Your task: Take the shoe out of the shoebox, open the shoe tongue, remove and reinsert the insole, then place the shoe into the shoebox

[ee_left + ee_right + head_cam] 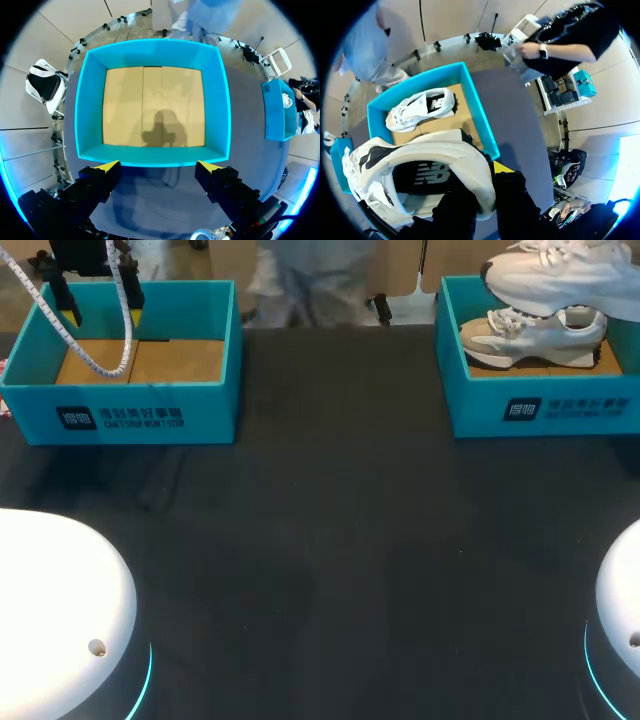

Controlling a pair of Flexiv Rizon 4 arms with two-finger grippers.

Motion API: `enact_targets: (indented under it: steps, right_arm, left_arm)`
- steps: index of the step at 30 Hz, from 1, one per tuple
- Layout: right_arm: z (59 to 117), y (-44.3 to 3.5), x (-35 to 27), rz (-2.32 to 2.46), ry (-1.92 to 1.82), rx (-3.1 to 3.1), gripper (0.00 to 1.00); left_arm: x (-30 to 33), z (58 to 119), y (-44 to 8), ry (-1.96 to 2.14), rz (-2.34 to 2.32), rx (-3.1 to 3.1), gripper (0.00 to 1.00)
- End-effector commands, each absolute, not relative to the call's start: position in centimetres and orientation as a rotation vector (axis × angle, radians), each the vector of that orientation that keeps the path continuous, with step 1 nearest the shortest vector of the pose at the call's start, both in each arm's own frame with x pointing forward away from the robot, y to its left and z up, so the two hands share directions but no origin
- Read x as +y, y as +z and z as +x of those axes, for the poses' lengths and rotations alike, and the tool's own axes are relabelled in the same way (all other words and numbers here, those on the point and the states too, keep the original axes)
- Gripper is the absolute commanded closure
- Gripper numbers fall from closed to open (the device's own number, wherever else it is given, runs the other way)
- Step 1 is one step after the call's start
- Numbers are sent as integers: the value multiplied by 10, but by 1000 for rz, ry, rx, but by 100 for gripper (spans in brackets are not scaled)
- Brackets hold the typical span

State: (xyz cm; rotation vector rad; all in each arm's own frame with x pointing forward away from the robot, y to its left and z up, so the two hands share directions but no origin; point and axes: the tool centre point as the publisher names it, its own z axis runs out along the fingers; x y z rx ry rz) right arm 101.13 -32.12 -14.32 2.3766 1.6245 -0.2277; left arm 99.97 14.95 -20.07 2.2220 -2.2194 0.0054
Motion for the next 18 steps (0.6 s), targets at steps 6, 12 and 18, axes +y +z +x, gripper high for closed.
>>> enact_targets:
  steps: [6, 12, 18]
  right_arm:
    - [1008, -141, -318, 2370, -219, 1641, 100]
    - [983, -131, -294, 2329, -193, 1687, 100]
    - [952, -126, -265, 2328, -243, 1669, 100]
  left_arm:
    - [150, 1000, -201, 5, 2221, -2220, 0]
    - [150, 1000, -201, 5, 2221, -2220, 0]
    - [150, 1000, -201, 5, 2221, -2220, 0]
